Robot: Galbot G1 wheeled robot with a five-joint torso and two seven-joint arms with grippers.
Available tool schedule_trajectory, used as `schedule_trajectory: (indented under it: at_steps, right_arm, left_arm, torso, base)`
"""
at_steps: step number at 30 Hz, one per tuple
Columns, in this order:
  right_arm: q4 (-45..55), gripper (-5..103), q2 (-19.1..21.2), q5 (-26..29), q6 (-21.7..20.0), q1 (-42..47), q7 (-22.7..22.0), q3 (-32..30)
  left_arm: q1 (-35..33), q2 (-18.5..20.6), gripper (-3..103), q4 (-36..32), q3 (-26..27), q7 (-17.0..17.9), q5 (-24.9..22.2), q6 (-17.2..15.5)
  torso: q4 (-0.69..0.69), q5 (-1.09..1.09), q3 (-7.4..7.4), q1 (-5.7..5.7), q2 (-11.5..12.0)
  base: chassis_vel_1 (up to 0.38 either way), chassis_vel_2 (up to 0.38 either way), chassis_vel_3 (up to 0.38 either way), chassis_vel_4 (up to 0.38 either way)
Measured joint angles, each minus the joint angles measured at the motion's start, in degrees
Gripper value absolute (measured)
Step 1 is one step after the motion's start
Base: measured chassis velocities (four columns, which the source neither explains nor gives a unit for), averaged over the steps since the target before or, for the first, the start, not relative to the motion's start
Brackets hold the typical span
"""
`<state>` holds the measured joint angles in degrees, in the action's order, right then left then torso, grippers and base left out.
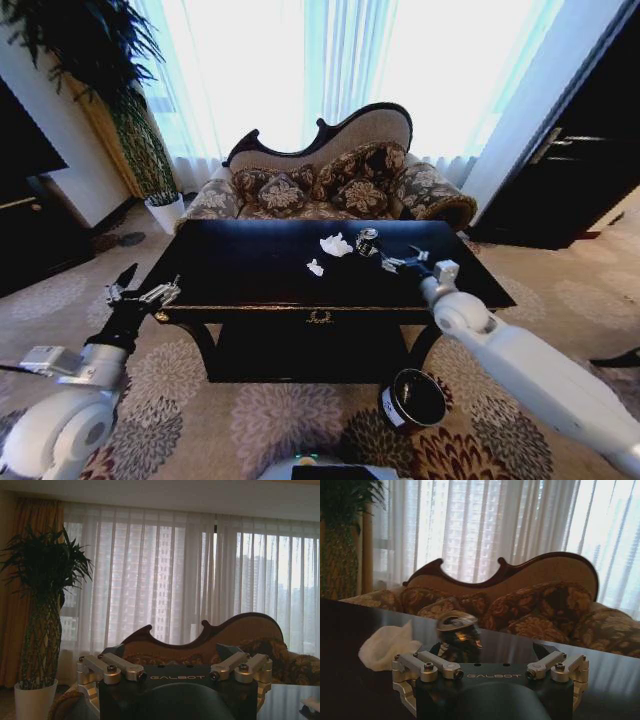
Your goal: Move to the front of the table and place the trash on the table into the trash bin.
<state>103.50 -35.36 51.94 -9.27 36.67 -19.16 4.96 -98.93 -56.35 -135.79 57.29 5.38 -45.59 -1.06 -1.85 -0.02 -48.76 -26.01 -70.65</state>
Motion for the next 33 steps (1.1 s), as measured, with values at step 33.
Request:
schedule_trajectory:
  at_steps: [33]
  right_arm:
    - [-15.9, 64, -12.6, -7.1, 4.1, -16.3, -0.1, 16.7]
  left_arm:
    - [0.0, 0.0, 100, 0.0, 0.0, 0.0, 0.0, 0.0]
  torso:
    - [-0.01, 0.00, 0.01, 0.00, 0.0]
  base:
    - [0.000, 0.000, 0.000, 0.000]
